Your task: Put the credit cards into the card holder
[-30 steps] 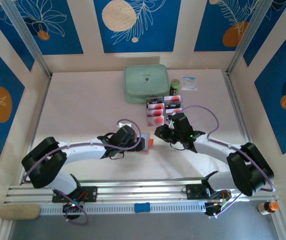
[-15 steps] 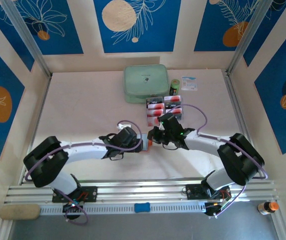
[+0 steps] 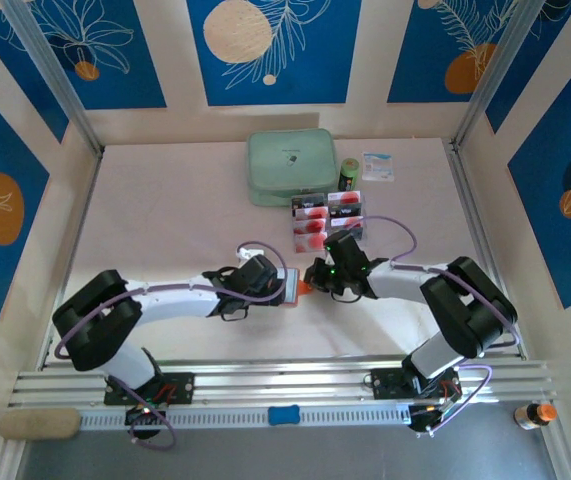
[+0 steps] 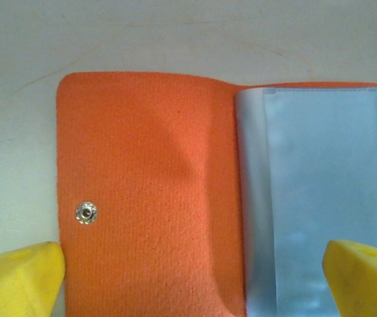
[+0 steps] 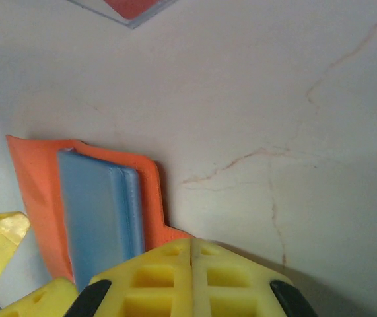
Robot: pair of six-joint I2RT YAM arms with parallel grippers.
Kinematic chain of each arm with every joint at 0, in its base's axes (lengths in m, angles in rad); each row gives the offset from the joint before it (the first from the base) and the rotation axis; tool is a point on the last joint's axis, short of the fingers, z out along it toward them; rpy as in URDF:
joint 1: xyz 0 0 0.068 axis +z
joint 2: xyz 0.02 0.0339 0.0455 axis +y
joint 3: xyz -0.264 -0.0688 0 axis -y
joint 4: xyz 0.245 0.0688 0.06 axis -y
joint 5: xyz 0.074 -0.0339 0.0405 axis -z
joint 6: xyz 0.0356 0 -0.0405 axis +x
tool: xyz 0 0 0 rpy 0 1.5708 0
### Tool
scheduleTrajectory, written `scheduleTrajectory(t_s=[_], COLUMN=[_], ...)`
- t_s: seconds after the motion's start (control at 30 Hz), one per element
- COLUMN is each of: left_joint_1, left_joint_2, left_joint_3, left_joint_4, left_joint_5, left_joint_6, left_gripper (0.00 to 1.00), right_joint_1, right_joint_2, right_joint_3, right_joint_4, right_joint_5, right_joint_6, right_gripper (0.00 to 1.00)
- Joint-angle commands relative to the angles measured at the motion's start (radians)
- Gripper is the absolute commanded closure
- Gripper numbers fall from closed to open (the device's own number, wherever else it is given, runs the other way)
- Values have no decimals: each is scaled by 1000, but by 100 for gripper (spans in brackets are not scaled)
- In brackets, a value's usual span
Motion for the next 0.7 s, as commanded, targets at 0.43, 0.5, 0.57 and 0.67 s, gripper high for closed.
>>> scheduleTrajectory(t_s=[0.43, 0.5, 0.57, 0.67], left_joint_1=[-47, -47, -49, -48], left_joint_2=[34, 38, 40, 39], left_joint_3=[36, 39, 41, 42], left_joint_4=[-70, -74, -77, -81], left_joint_5=[-112, -109, -105, -102], left_joint_6=[-7, -10, -12, -12], left_gripper=[0, 0, 0, 0], right_joint_1=[-101, -105, -104, -101], right_joint_2=[19, 63, 106, 161], right_joint_3=[165, 202, 237, 275], right_joint_4=[-77, -79, -74, -68], right_joint_5=[-132, -147, -158, -166], right_joint_6=[-164, -181, -190, -197], right_gripper=[100, 100, 100, 100])
